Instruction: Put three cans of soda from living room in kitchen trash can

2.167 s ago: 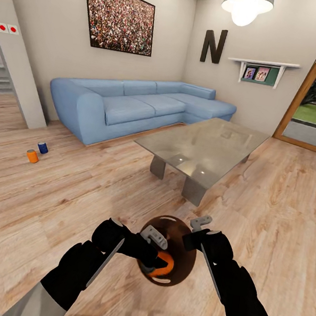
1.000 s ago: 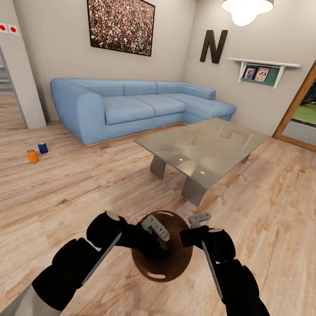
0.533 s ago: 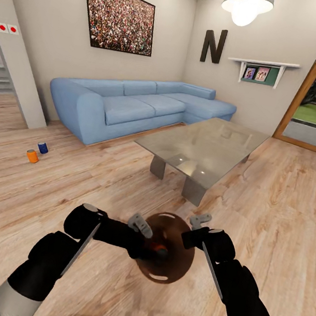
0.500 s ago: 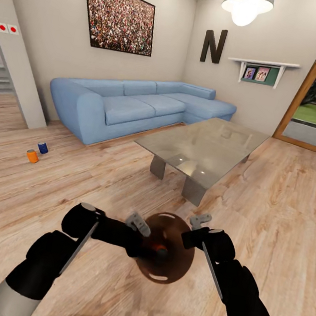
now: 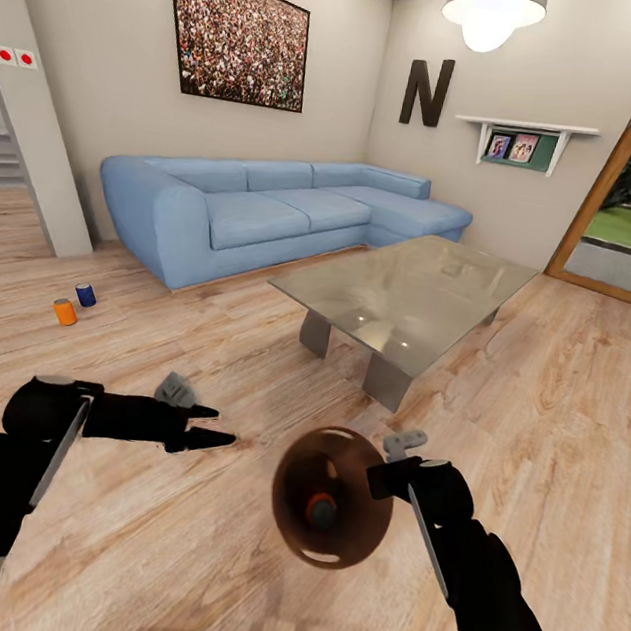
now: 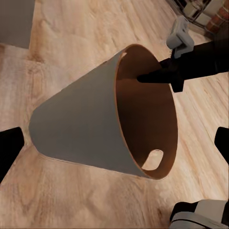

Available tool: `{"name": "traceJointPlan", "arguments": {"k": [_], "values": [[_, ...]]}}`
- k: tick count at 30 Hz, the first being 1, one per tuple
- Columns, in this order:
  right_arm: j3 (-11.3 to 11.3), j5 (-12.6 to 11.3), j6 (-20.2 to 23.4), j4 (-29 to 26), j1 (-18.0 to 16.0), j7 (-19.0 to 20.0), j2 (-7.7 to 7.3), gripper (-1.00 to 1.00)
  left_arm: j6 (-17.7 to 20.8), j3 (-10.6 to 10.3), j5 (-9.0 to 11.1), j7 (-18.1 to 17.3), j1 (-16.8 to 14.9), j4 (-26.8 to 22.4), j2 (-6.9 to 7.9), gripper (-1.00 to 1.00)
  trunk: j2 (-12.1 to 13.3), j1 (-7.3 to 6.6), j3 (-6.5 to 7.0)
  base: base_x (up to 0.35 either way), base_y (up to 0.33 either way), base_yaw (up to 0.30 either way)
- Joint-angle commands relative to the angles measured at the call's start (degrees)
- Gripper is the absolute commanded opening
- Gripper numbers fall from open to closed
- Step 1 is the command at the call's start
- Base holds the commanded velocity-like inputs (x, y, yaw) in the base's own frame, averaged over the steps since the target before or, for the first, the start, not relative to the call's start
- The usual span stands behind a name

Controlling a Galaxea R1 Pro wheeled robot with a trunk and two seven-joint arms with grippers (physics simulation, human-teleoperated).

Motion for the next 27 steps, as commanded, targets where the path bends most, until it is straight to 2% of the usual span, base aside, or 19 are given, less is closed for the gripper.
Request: {"name": "traceJointPlan", "arguments": {"k": [1, 2, 3, 4, 5, 6, 8, 11, 12, 16, 17, 19, 20, 24, 25, 27], "values": [[0.0, -1.0, 0.1, 0.0, 0.0, 0.3, -0.04, -1.00, -0.4, 1.1, 0.0, -0.2, 0.1, 0.0, 0.37, 1.00, 0.0, -0.01, 0.01, 0.000, 0.000, 0.000], [0.0, -1.0, 0.1, 0.0, 0.0, 0.3, -0.09, -1.00, -0.7, 2.2, 0.1, -0.3, 0.3, 0.0, 0.66, 1.00, 0.0, -0.01, 0.01, 0.000, 0.000, 0.000], [-0.1, -1.0, 0.1, 0.0, 0.1, 0.3, -0.15, -1.00, -1.5, 4.7, 0.1, -0.5, 0.7, 0.0, 1.08, 1.00, 0.0, -0.01, 0.01, 0.000, 0.000, 0.000], [-0.1, -1.0, 0.1, 0.0, 0.1, 0.3, -0.19, -1.00, -1.9, 5.9, 0.1, -0.6, 0.9, 0.1, 1.23, 1.00, 0.0, -0.01, 0.01, 0.000, 0.000, 0.000], [-0.5, -1.0, 0.1, 0.0, 0.2, 0.3, -0.36, -1.00, -3.0, 8.0, 0.1, -0.7, 1.4, 0.1, 1.44, 1.00, 0.0, -0.01, 0.01, 0.000, 0.000, 0.000], [-2.1, -1.0, 0.1, 0.0, 0.3, 0.3, -0.74, -1.00, -5.0, 9.9, -0.1, -0.8, 2.0, 0.3, 1.40, 1.00, 0.0, -0.01, 0.01, 0.000, 0.000, 0.000], [-4.4, -1.0, 0.1, 0.0, 0.4, 0.4, -0.98, -1.00, -7.4, 10.9, -0.4, -0.4, 2.8, 0.8, 1.29, 1.00, 0.0, -0.01, 0.01, 0.000, 0.000, 0.000], [-6.4, -1.0, 0.1, 0.0, 0.4, 0.5, -1.10, -1.00, -10.8, 11.4, -0.6, 0.4, 4.9, 1.9, 1.16, 1.00, 0.0, -0.01, 0.01, 0.000, 0.000, 0.000], [-7.4, -1.0, 0.1, 0.0, 0.4, 0.5, -1.16, -1.00, -13.6, 11.5, -0.6, 1.5, 6.5, 2.8, 1.11, 1.00, 0.0, -0.01, 0.01, 0.000, 0.000, 0.000], [-8.7, -1.0, 0.1, 0.0, 0.5, 0.5, -1.58, -1.00, -18.7, 11.7, -0.8, 5.2, 8.7, 4.5, 1.00, 1.00, 0.0, -0.01, 0.01, 0.000, 0.000, 0.000], [-9.1, -1.0, 0.1, 0.0, 0.5, 0.5, -2.04, -1.00, -20.9, 11.7, -0.8, 7.2, 9.3, 5.5, 0.77, 1.00, 0.0, -0.01, 0.01, 0.000, 0.000, 0.000], [-9.3, -1.0, 0.1, -0.1, 0.6, 0.5, -2.59, -1.00, -23.1, 11.7, -0.7, 8.9, 9.8, 6.6, 0.47, 1.00, 0.0, -0.01, 0.01, 0.000, 0.000, 0.000], [-9.5, -1.0, 0.0, -0.2, 0.6, 0.4, -3.21, -1.00, -25.2, 11.7, -0.7, 10.4, 10.4, 7.5, 0.08, 1.00, 0.0, -0.01, 0.01, 0.000, 0.000, 0.000], [-9.7, -1.3, -2.2, -0.7, 1.1, 1.0, -4.37, -1.00, -29.3, 11.7, -0.9, 13.4, 12.3, 8.5, -1.18, 1.00, 0.0, -0.01, 0.01, 0.000, 0.000, 0.000], [-10.3, -1.4, -3.6, -0.8, 1.9, 1.2, -4.67, -1.00, -31.9, 11.7, -0.9, 15.4, 13.6, 8.8, -1.99, 1.00, 0.0, -0.01, 0.01, 0.000, 0.000, 0.000], [-11.2, -1.5, -6.0, -0.9, 3.4, 1.3, -4.86, -1.00, -34.7, 11.7, -0.9, 17.6, 15.0, 9.3, -2.78, 1.00, 0.0, -0.01, 0.01, 0.000, 0.000, 0.000]]}}
